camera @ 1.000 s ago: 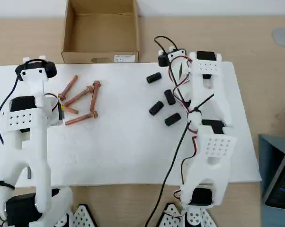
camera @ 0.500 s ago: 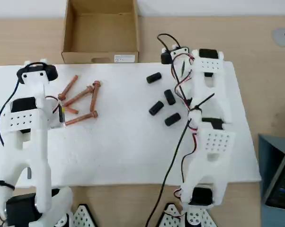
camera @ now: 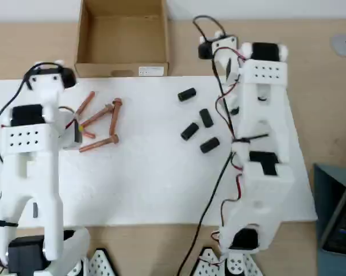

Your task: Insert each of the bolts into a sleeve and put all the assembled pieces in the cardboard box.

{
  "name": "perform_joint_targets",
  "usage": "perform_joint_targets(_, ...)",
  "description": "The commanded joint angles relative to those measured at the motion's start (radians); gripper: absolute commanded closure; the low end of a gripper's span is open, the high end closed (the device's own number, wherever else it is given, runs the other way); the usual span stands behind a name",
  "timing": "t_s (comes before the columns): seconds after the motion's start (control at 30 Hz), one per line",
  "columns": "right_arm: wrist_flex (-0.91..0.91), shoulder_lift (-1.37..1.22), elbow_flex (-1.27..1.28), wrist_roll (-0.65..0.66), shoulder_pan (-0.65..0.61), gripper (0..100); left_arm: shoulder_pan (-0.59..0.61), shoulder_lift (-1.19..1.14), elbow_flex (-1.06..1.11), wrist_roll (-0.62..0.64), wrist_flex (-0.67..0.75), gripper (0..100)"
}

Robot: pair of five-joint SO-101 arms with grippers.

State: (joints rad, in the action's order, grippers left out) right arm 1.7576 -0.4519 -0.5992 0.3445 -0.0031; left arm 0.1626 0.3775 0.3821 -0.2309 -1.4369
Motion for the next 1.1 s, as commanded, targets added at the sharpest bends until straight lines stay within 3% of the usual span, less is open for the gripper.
perform_joint_targets(0.0, 0.023, 0.179, 0.018, -0.034, 0.008, 98.8, -0.061, 0.001, -0.126, 0.058, -0.035, 91)
perform_joint_targets(0.17, 0.017, 0.369, 0.179, -0.054, 0.008, 98.8, -0.133, -0.044, -0.221, 0.069, -0.068, 91)
perform_joint_targets(0.37, -0.011, 0.599, 0.429, -0.052, 0.010, 98.8, -0.160, -0.271, -0.367, 0.071, -0.087, 91)
perform_joint_targets(0.6, -0.089, 0.828, 0.725, -0.046, 0.102, 98.8, -0.206, -0.519, -0.549, 0.068, -0.089, 91)
perform_joint_targets(0.8, -0.141, 0.932, 0.901, -0.038, 0.154, 98.8, -0.273, -0.662, -0.684, 0.071, -0.080, 91)
perform_joint_targets(1.07, -0.175, 0.958, 0.949, -0.032, 0.154, 98.8, -0.269, -0.917, -0.944, 0.104, -0.083, 91)
